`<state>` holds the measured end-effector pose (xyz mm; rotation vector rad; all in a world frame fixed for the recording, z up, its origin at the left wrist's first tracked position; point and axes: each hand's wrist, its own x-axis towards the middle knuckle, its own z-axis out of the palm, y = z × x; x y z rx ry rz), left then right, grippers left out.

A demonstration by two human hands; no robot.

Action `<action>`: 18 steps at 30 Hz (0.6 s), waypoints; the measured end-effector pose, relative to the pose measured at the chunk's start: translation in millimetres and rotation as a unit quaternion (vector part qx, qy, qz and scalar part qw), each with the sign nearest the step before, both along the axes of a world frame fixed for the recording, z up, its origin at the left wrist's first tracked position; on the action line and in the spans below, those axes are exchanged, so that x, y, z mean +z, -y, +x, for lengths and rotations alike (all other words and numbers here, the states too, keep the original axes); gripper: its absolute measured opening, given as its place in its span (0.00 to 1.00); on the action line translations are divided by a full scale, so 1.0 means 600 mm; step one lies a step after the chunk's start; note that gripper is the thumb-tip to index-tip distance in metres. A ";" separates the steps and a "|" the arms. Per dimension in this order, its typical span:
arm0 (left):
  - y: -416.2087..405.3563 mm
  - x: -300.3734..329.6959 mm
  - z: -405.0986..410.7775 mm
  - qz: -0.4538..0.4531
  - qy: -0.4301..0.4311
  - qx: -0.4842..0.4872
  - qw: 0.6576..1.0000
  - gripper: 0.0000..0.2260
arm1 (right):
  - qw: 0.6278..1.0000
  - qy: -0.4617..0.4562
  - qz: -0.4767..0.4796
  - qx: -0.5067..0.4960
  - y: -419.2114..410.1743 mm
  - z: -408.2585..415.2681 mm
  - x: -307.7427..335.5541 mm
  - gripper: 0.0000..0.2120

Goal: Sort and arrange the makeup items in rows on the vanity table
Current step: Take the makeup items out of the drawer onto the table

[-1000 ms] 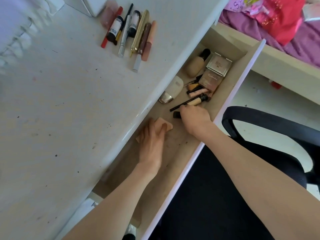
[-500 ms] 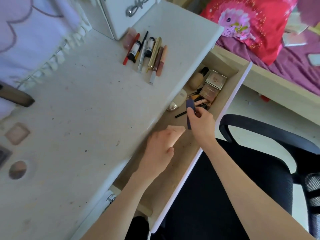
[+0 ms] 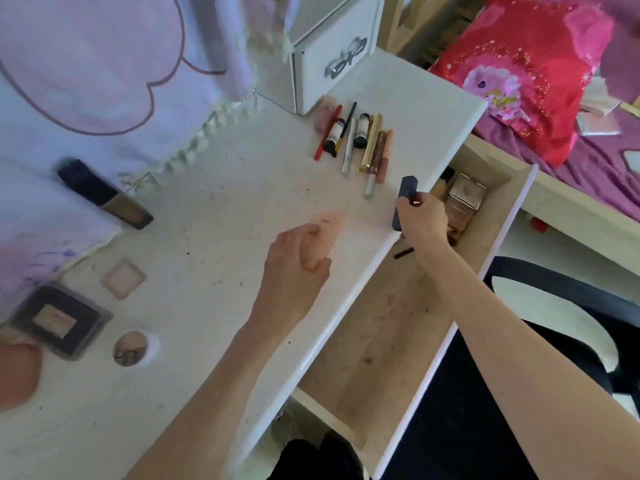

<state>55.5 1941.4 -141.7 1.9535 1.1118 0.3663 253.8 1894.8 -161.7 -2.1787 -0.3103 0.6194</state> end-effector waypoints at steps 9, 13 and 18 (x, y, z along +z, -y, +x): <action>-0.061 -0.022 -0.010 0.025 -0.049 0.046 0.997 0.19 | 0.991 0.104 -0.078 0.024 -0.075 0.036 0.000 0.11; -0.093 -0.015 0.000 0.059 -0.045 0.074 0.995 0.18 | 0.990 0.106 -0.095 0.016 -0.098 0.044 -0.004 0.15; -0.159 -0.012 -0.010 0.121 -0.081 0.095 0.985 0.17 | 0.995 0.080 -0.056 0.003 -0.104 0.028 -0.009 0.24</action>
